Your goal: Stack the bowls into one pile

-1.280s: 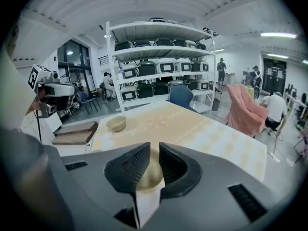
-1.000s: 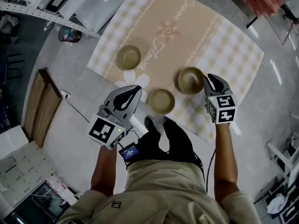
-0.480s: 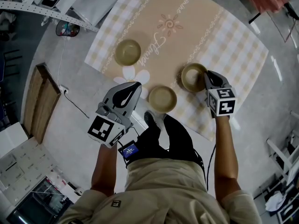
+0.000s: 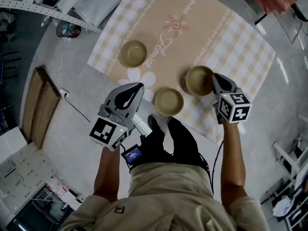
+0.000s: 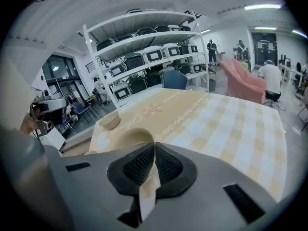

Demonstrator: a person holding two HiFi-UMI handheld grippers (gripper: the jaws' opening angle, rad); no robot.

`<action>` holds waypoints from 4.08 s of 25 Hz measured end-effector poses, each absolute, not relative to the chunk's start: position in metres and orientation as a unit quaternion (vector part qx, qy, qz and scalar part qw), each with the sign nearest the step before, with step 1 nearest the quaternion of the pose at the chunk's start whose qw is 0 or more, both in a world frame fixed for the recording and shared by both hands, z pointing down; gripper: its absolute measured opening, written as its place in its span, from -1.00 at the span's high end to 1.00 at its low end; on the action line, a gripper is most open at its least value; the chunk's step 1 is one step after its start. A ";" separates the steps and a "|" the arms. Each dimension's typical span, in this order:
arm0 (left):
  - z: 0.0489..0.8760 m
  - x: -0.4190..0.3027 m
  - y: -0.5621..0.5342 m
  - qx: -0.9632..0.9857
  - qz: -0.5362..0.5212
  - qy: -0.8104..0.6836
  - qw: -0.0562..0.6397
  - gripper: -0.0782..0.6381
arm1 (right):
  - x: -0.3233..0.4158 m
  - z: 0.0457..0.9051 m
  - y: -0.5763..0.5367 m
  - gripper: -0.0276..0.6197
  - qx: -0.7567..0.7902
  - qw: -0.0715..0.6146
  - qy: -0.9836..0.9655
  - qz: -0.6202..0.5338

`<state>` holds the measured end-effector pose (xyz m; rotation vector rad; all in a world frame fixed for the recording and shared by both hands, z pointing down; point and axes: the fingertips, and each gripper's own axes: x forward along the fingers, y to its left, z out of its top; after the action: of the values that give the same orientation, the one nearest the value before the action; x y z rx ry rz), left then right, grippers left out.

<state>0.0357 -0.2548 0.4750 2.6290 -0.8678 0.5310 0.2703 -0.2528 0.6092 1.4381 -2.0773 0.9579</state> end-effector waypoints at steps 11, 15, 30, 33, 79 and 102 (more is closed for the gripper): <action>0.476 0.014 -0.265 0.918 0.174 -0.319 0.158 0.76 | 0.234 0.569 -0.247 0.88 0.498 0.198 -0.773 0.339; 0.482 0.001 -0.272 0.915 0.178 -0.329 0.155 0.76 | 0.213 0.565 -0.242 0.88 0.484 0.201 -0.782 0.338; 0.526 -0.044 -0.301 0.894 0.178 -0.376 0.167 0.76 | 0.152 0.572 -0.218 0.88 0.432 0.238 -0.803 0.335; 0.536 -0.050 -0.307 0.890 0.176 -0.385 0.171 0.76 | 0.145 0.578 -0.214 0.88 0.424 0.250 -0.804 0.333; 0.640 -0.073 -0.385 0.824 0.182 -0.475 0.248 0.59 | 0.109 0.612 -0.213 0.74 0.386 0.382 -0.820 0.179; 0.577 -0.036 -0.371 0.860 0.191 -0.410 0.235 0.72 | 0.133 0.574 -0.216 0.75 0.448 0.334 -0.808 0.185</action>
<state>-0.0359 -0.3708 0.5765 2.3602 -1.1250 0.5228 0.1333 -0.2164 0.5741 1.1699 -2.1097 0.4827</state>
